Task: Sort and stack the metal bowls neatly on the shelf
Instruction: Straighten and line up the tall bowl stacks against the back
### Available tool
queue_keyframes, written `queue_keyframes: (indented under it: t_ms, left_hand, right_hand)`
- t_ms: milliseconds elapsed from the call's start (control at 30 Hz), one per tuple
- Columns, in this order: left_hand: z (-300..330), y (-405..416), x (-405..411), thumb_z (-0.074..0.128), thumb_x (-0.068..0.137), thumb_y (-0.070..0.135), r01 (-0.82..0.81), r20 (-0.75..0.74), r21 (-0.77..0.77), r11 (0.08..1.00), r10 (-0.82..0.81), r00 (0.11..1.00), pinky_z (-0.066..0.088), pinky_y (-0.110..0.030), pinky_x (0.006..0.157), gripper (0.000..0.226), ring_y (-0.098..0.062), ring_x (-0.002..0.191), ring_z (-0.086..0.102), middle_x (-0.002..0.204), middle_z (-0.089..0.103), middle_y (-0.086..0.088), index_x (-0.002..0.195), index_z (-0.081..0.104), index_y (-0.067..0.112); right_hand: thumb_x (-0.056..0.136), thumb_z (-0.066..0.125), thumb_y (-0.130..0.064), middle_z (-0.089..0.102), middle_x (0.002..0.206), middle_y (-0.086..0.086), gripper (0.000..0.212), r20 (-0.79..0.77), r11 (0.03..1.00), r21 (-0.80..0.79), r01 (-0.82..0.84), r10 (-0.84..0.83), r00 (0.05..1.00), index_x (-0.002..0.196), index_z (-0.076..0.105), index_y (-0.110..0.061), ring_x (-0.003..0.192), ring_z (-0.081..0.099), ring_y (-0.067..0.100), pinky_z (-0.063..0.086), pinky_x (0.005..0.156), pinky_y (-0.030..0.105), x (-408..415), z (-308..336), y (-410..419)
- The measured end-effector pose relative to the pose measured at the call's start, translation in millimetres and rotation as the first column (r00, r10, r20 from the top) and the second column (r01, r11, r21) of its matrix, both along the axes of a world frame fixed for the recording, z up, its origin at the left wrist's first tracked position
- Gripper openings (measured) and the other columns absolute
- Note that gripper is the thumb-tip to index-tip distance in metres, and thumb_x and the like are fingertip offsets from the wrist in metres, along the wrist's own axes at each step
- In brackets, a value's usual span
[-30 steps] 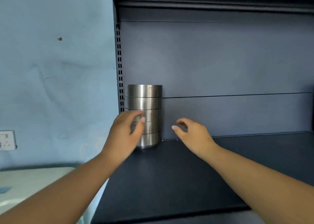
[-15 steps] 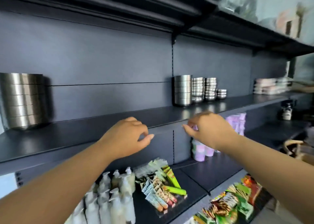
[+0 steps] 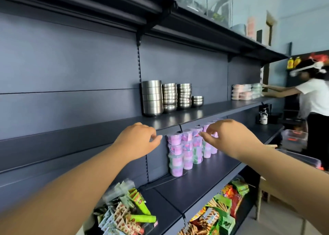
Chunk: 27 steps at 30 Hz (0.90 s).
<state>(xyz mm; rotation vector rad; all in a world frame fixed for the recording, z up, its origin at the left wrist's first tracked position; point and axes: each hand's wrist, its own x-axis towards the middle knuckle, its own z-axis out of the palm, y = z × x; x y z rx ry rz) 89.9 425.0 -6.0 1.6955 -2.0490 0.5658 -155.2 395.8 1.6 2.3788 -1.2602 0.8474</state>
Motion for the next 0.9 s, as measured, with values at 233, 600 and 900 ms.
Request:
queue_keyframes:
  t_ms: [233,600,900]
  left_hand:
    - [12.7,-129.3,1.9,0.041,0.092,0.045,-0.095,-0.109,0.031,0.995,0.098,0.989,0.035,-0.028,0.07,0.032,-0.013,0.09,0.045,0.073,0.049,0.012,0.066,0.045,0.027]
    - [18.2,-267.7,36.0,0.045,0.09,0.048,-0.302,-0.217,0.095,0.949,0.315,0.924,0.048,-0.03,0.077,0.03,-0.011,0.086,0.054,0.095,0.062,0.006,0.1,0.06,0.024]
    - [5.0,-381.5,59.4,0.047,0.089,0.049,-0.457,-0.841,0.074,0.886,0.302,0.448,0.035,-0.027,0.081,0.035,-0.015,0.096,0.049,0.108,0.056,0.003,0.109,0.053,0.02]
  right_hand:
    - [0.092,0.039,-0.045,0.068,0.093,0.006,0.04,-0.047,0.996,-0.067,-0.058,0.055,0.997,0.087,0.063,-0.013,0.093,0.058,0.025,0.041,0.072,0.031,2.5,26.8,-139.2]
    - [0.091,0.04,-0.048,0.061,0.076,0.002,0.04,0.096,0.963,0.079,-0.256,0.248,0.964,0.063,0.046,-0.021,0.079,0.054,0.021,0.034,0.063,0.028,50.5,20.1,-331.0]
    - [0.089,0.042,-0.053,0.05,0.059,-0.005,0.043,0.393,0.825,0.283,-0.49,0.366,0.844,0.07,0.055,-0.017,0.069,0.051,0.018,0.034,0.061,0.028,137.2,5.9,-479.2]
